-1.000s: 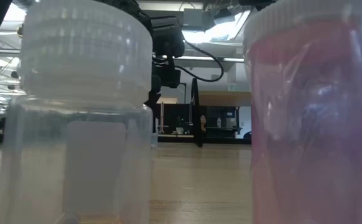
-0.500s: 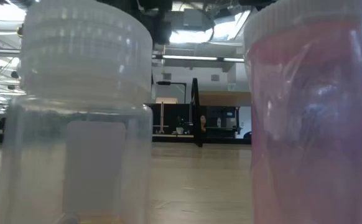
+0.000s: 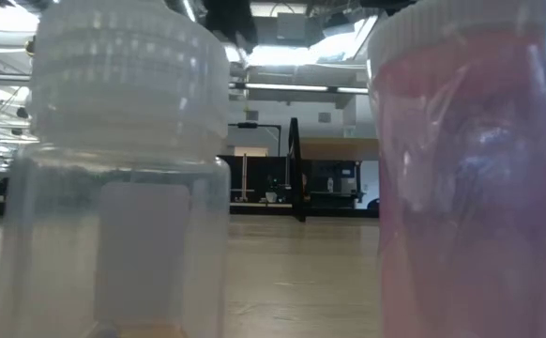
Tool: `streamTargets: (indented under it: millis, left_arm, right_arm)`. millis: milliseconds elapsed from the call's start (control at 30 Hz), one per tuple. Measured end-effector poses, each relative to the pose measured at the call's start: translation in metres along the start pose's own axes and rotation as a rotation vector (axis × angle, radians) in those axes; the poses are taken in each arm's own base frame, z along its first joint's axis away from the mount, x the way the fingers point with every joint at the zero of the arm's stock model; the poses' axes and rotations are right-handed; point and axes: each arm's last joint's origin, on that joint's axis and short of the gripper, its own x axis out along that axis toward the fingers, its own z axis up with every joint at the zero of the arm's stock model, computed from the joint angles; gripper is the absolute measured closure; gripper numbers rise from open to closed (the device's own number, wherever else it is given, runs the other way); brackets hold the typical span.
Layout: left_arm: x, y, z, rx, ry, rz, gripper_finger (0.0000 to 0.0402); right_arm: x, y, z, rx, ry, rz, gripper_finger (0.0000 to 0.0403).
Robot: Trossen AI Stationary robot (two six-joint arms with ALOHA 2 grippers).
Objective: Pick and place medicine bottles onto shelf by color
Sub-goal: Put the middle transparent pill bottle on the shelf
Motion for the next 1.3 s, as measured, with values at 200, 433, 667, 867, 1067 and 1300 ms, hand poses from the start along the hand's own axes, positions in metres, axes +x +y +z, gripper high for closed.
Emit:
streamTargets:
  millis: [200, 433, 667, 867, 1067, 1300]
  left_arm:
    - [-0.013, 0.008, 0.019, -0.013, -0.150, 0.029, 0.0269]
    - [-0.018, 0.017, 0.038, 0.023, -0.336, 0.101, 0.0269]
    - [-0.007, 0.023, 0.056, 0.083, -0.469, 0.129, 0.0269]
    - [0.021, 0.028, 0.060, 0.096, -0.432, 0.108, 0.0269]
    - [0.046, 0.027, 0.061, 0.104, -0.378, 0.104, 0.0269]
    - [0.062, 0.022, 0.061, 0.123, -0.358, 0.035, 0.0269]
  right_arm:
    - [0.000, 0.000, 0.000, 0.032, 0.003, 0.001, 0.0228]
    - [-0.012, -0.003, 0.000, 0.033, -0.005, -0.155, 0.0228]
    - [-0.027, -0.009, -0.001, 0.064, -0.001, -0.425, 0.0228]
    - [-0.028, -0.009, -0.001, 0.062, 0.006, -0.447, 0.0228]
    - [-0.028, -0.009, -0.001, 0.059, 0.010, -0.443, 0.0228]
    - [-0.027, -0.008, -0.002, 0.004, 0.020, -0.412, 0.0228]
